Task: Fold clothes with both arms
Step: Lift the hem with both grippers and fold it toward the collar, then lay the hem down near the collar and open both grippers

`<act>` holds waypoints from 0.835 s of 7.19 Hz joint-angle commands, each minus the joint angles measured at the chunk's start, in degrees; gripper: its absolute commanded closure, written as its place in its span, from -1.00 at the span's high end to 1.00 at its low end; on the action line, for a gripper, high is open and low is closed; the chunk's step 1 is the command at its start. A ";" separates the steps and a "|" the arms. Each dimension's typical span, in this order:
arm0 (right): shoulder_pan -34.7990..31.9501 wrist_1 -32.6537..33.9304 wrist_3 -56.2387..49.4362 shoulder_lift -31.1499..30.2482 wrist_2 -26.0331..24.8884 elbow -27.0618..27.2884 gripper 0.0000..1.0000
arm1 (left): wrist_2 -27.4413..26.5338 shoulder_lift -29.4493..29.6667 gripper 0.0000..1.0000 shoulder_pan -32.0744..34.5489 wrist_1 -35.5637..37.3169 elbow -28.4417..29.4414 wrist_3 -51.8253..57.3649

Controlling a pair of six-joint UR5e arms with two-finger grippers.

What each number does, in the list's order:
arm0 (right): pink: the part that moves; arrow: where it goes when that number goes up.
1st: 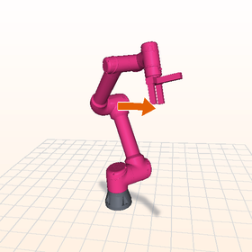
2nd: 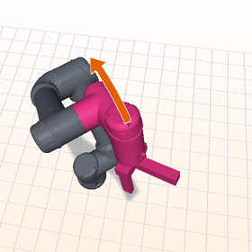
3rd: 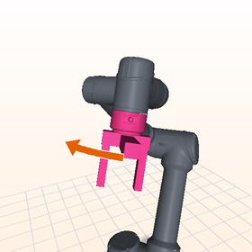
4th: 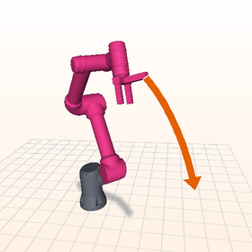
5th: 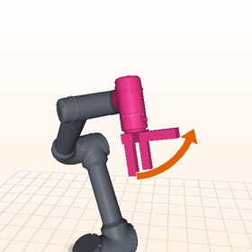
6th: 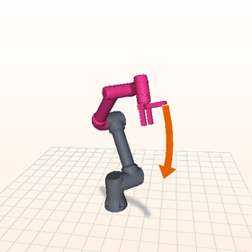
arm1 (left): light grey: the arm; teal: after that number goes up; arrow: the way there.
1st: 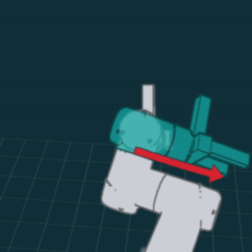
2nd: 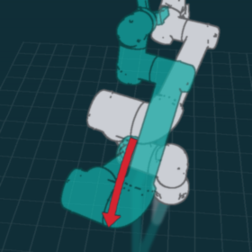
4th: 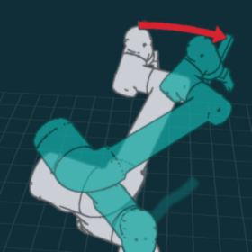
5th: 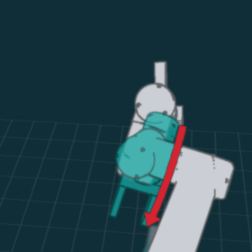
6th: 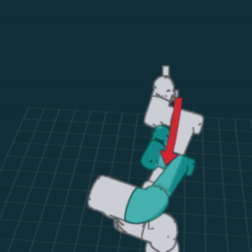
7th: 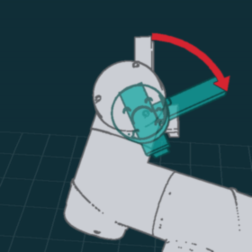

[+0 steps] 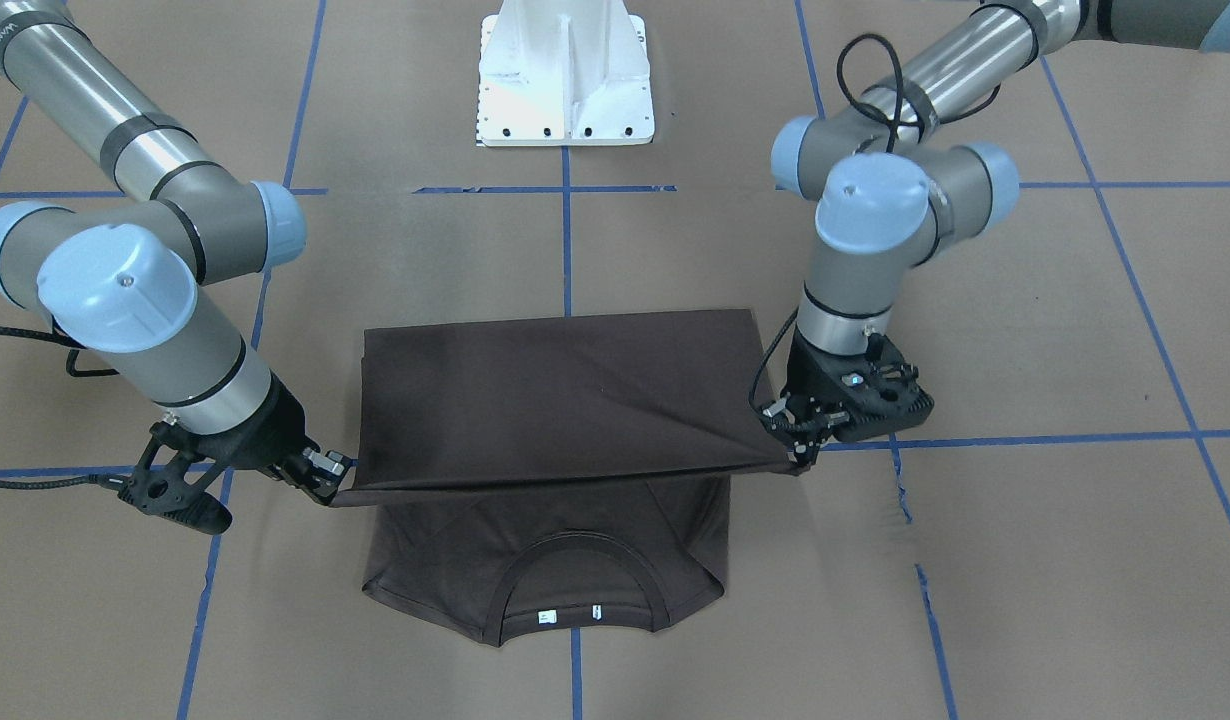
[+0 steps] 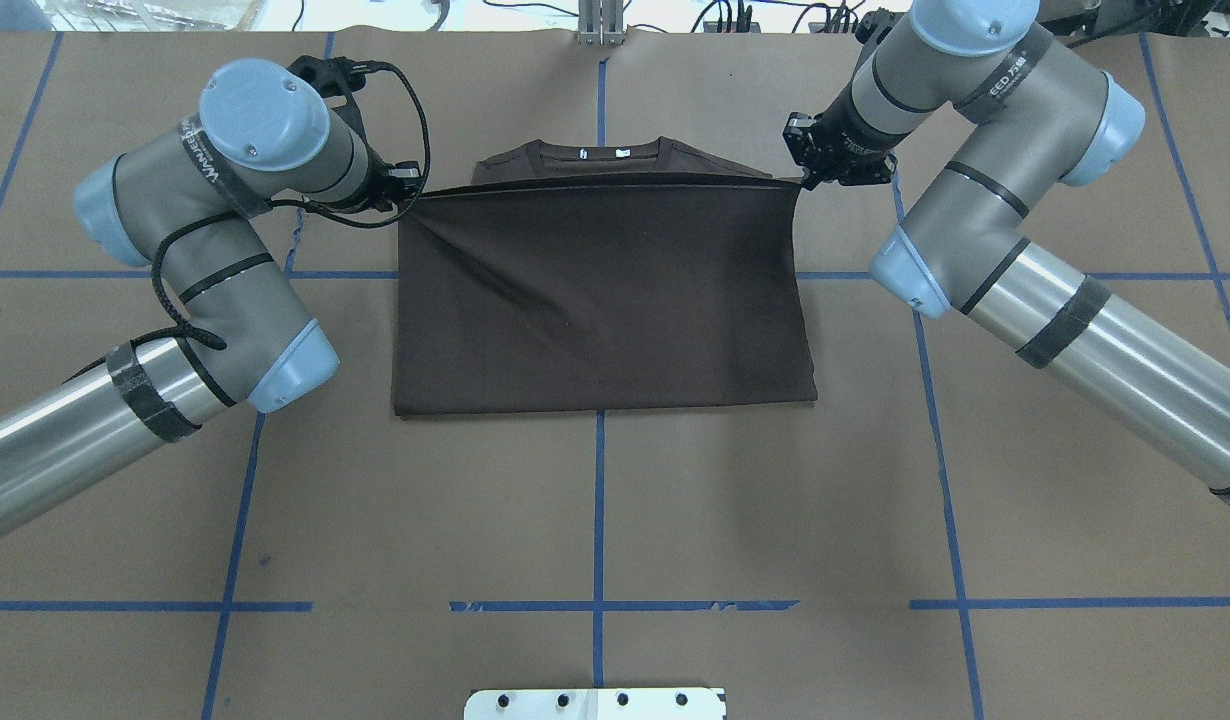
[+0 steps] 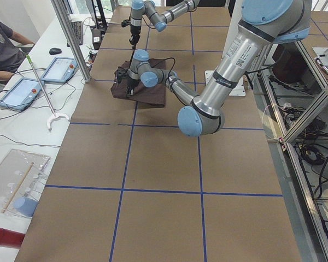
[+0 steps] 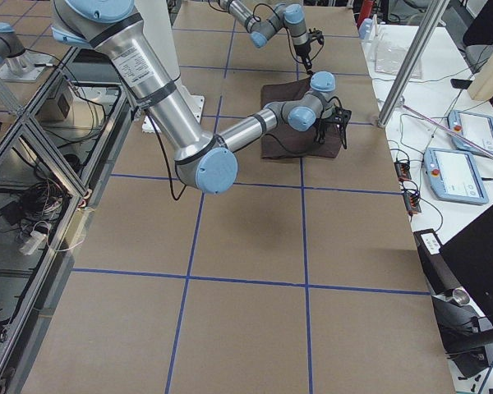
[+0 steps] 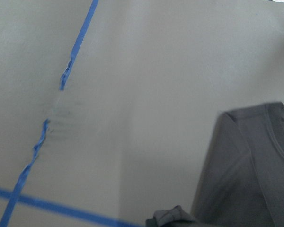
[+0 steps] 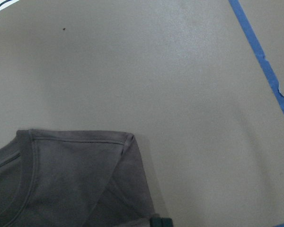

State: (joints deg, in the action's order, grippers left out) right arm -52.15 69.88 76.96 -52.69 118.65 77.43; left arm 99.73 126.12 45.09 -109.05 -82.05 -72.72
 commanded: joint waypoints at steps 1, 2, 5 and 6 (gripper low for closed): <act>-0.06 -0.01 -0.67 0.66 0.00 -2.63 -1.00 | -0.06 1.40 -1.00 1.40 -3.72 5.40 0.99; -0.06 -0.01 -0.76 1.88 -0.09 -4.12 -1.00 | -0.06 2.37 -1.00 1.41 -3.80 6.19 1.00; -0.50 -0.01 -1.03 6.89 -0.44 -9.92 -1.00 | 0.02 9.48 -1.00 1.32 -3.54 11.72 -1.01; -0.50 -0.01 -1.03 7.25 -0.44 -10.45 -1.00 | -0.06 10.02 -1.00 1.41 -3.72 12.69 -1.72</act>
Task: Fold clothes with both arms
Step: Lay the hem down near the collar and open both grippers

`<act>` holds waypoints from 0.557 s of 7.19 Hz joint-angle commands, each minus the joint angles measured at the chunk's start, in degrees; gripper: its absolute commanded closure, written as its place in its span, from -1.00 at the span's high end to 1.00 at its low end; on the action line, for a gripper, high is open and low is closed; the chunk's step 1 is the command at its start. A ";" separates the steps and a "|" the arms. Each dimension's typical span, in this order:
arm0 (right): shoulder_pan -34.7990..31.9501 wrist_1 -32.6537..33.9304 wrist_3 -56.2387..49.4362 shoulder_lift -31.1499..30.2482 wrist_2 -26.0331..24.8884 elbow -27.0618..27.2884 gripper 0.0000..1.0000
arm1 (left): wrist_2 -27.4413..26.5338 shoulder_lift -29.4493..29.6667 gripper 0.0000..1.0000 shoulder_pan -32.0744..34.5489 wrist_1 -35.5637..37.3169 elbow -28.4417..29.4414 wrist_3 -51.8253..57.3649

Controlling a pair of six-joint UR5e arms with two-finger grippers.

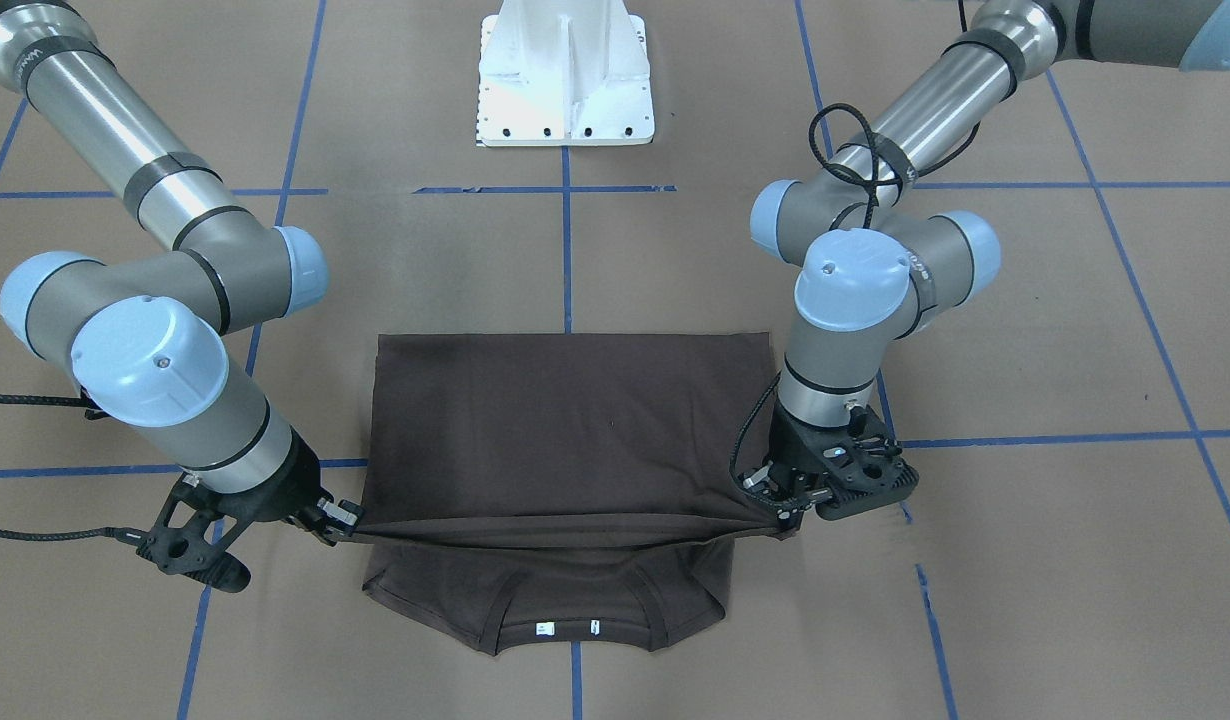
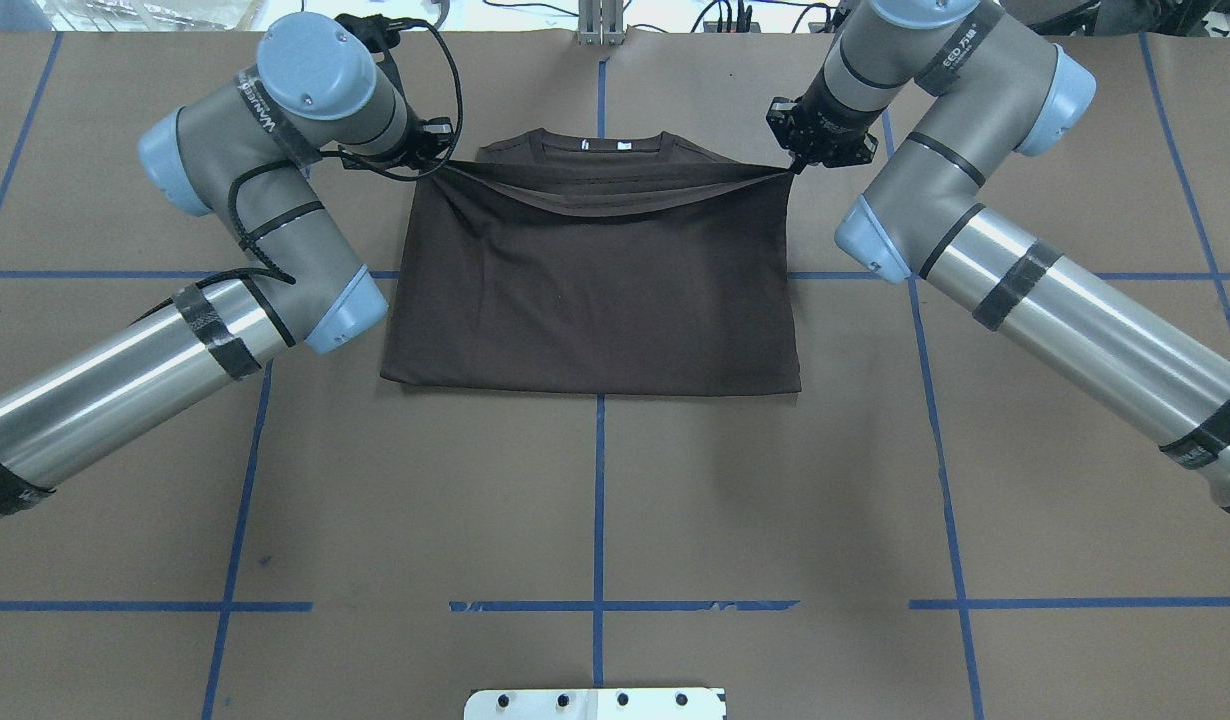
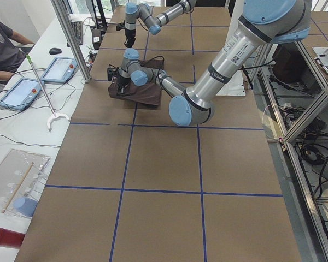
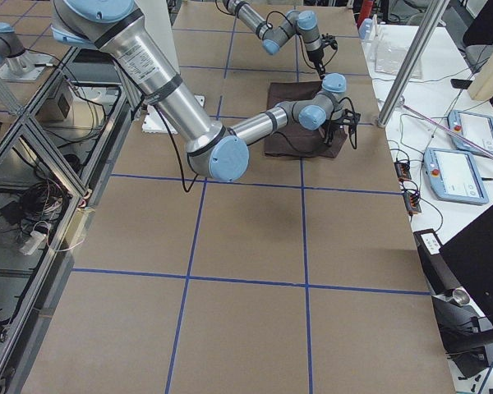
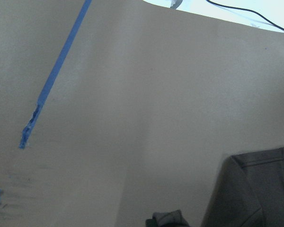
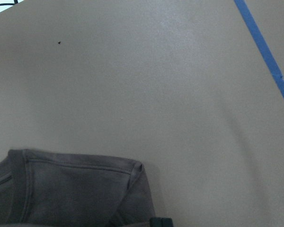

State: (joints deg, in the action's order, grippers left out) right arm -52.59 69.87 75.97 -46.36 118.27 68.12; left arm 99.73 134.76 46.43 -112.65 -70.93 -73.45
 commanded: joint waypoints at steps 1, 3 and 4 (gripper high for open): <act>-0.06 0.00 -0.21 0.92 -0.32 -1.23 -1.00 | -0.06 1.38 -1.00 0.06 -0.11 1.68 -1.08; -0.15 -2.09 -0.47 0.84 -0.49 -2.36 -1.00 | -0.23 1.38 -1.00 0.06 -0.11 1.76 -0.99; -0.15 -2.81 -0.47 0.84 -0.58 -2.90 -0.24 | -0.32 1.38 -0.38 0.06 -0.20 1.76 -1.08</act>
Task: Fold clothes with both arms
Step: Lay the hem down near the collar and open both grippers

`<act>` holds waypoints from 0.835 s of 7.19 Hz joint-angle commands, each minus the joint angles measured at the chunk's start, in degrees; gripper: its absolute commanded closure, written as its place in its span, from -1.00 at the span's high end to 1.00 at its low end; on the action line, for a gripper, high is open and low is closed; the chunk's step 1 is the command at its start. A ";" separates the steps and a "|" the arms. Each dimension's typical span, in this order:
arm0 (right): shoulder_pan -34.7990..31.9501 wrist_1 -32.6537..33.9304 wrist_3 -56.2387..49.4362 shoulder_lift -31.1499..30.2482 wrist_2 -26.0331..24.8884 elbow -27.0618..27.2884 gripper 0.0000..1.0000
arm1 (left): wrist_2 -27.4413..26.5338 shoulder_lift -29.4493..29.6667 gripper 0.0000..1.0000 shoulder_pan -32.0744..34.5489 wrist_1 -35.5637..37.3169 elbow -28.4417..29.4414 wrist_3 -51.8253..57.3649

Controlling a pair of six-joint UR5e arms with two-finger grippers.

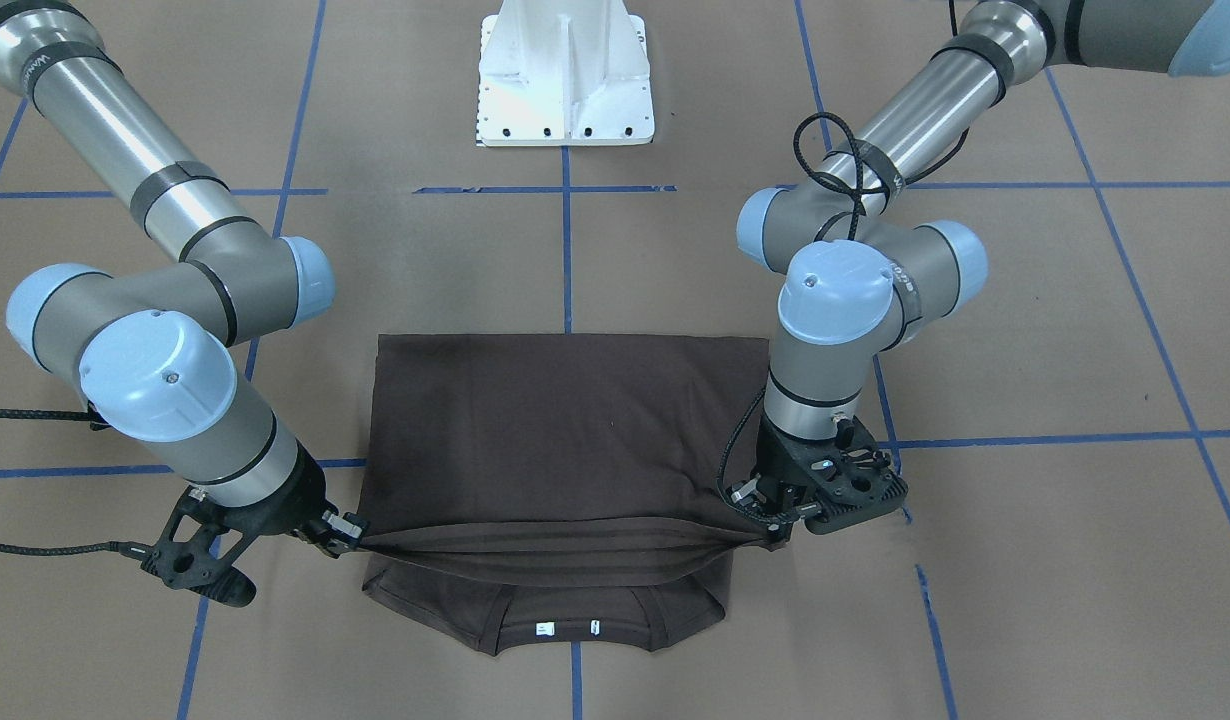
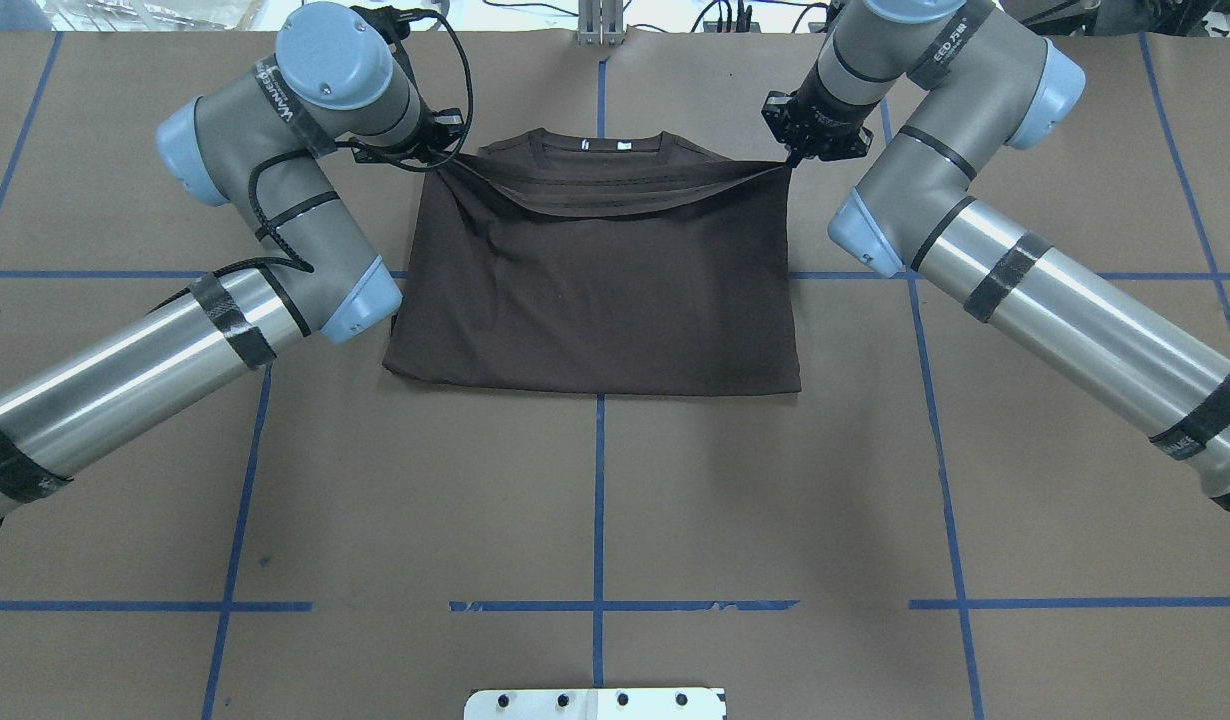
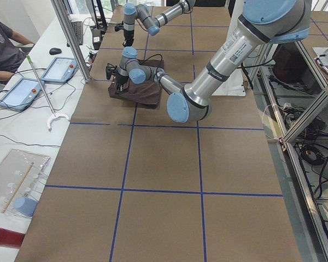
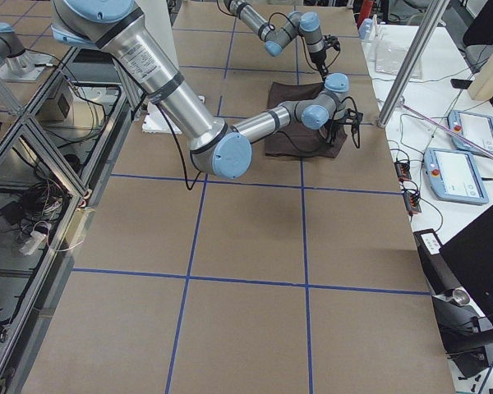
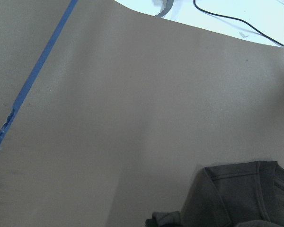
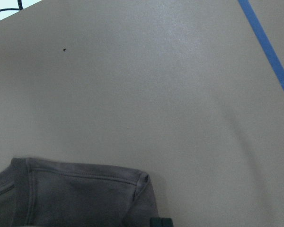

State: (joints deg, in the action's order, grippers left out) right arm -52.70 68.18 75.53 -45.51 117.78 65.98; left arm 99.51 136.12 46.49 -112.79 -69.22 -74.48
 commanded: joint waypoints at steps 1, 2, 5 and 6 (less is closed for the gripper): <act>-0.03 -1.73 -0.04 -0.02 -0.96 -0.86 0.99 | -0.37 0.29 0.99 0.00 -0.07 0.05 0.56; -0.64 -1.74 -0.82 0.07 -0.28 -1.03 1.00 | -0.28 0.64 1.00 1.14 0.11 -0.03 0.74; 3.18 -1.74 -0.22 -8.31 1.84 8.92 1.00 | 0.07 0.29 1.00 1.32 1.07 -2.04 0.65; 6.18 -1.30 0.83 -12.20 1.40 13.86 1.00 | 0.16 0.20 1.00 1.32 3.16 -4.84 0.57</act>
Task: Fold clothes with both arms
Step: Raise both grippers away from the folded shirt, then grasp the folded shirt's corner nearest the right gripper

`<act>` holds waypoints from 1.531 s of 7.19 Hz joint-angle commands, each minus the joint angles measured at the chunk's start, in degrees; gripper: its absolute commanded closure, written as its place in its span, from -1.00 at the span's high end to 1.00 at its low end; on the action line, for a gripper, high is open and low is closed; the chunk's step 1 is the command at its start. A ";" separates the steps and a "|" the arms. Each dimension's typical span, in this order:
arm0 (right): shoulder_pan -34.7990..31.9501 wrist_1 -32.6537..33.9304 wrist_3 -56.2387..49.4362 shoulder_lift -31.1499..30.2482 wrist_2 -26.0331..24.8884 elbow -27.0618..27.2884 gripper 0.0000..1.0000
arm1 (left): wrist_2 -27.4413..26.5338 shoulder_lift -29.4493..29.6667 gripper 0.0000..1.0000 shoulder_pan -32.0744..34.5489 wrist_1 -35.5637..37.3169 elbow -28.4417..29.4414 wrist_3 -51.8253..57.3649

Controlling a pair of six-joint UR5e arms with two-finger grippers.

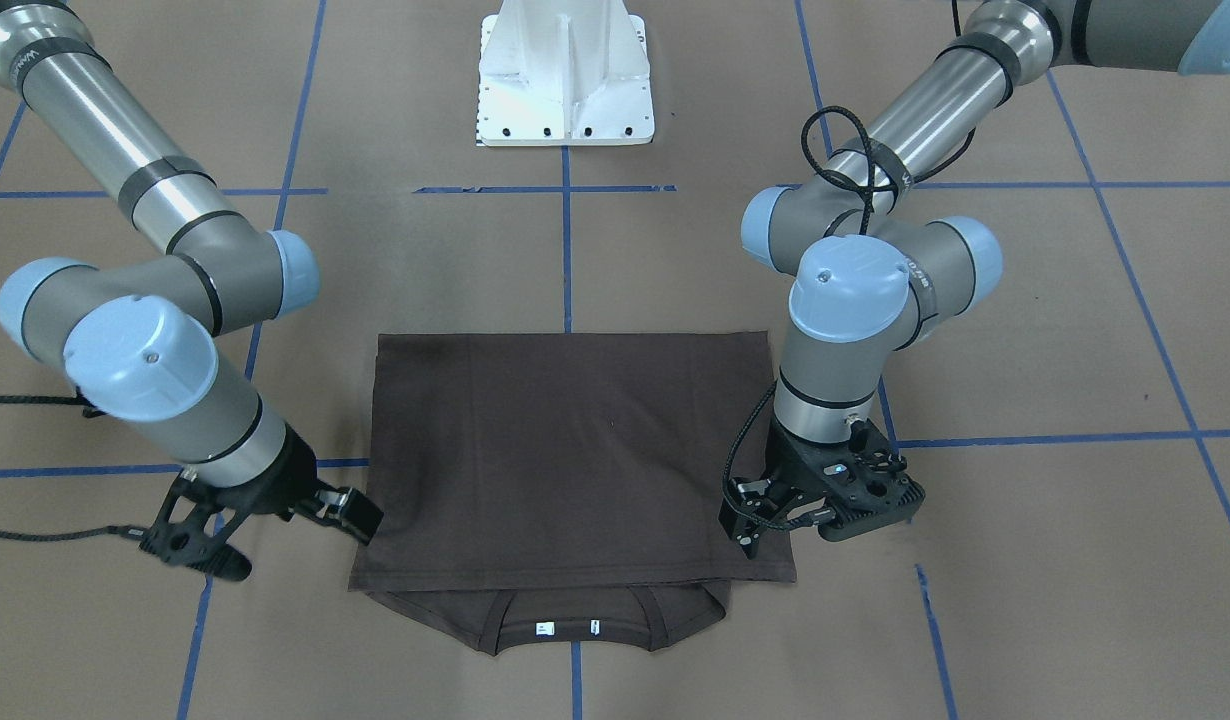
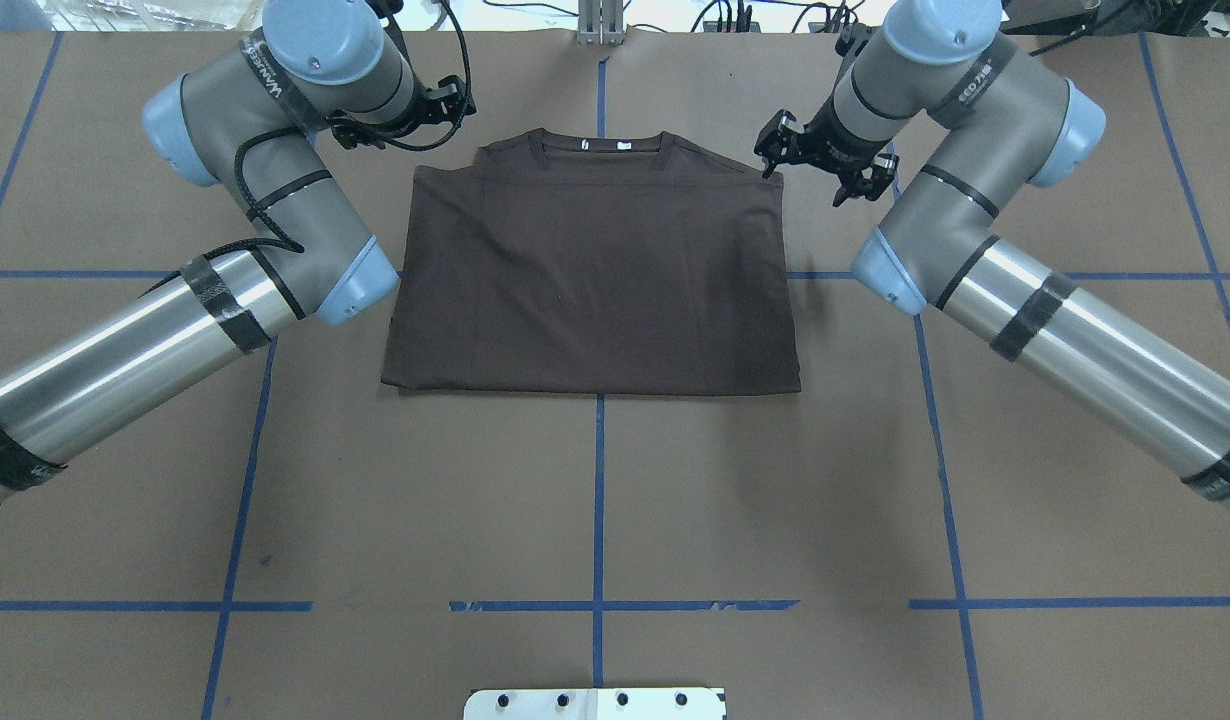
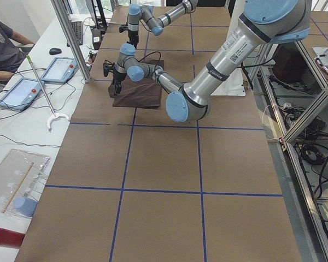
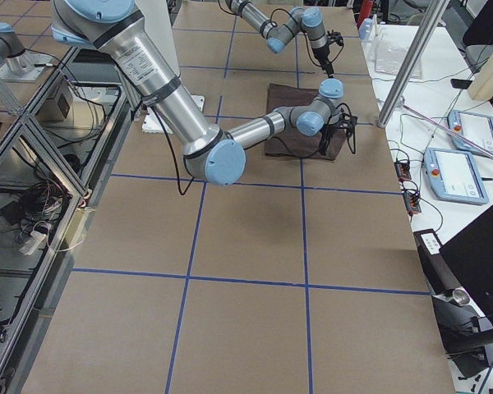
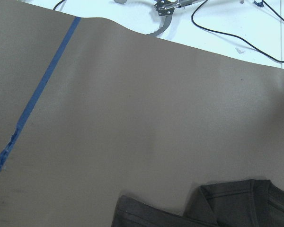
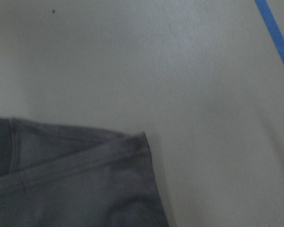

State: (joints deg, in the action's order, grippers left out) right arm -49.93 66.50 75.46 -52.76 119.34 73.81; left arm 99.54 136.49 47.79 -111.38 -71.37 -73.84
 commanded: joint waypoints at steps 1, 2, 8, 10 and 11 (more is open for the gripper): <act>6.04 0.39 3.01 -8.99 -0.59 11.31 0.99 | 0.13 -0.09 1.00 0.03 4.57 -5.25 -0.16; 8.51 0.39 5.72 -12.60 -0.77 16.84 0.96 | 0.13 -0.17 1.00 0.03 5.29 -6.23 -0.25; 13.81 0.48 5.58 -14.83 -3.68 18.39 -0.99 | 0.13 -0.44 1.00 0.03 5.21 -6.24 -0.34; 13.63 0.48 5.40 -14.83 -3.41 19.00 -1.00 | 0.13 -0.44 1.00 0.03 5.21 -6.24 -0.34; 13.54 0.30 5.40 -15.01 -3.41 19.18 -1.00 | 0.13 -0.44 1.00 0.03 5.21 -6.24 -0.43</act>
State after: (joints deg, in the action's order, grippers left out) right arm -36.29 66.94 80.90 -67.63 115.87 92.71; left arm 99.67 136.06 47.81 -106.17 -77.61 -74.20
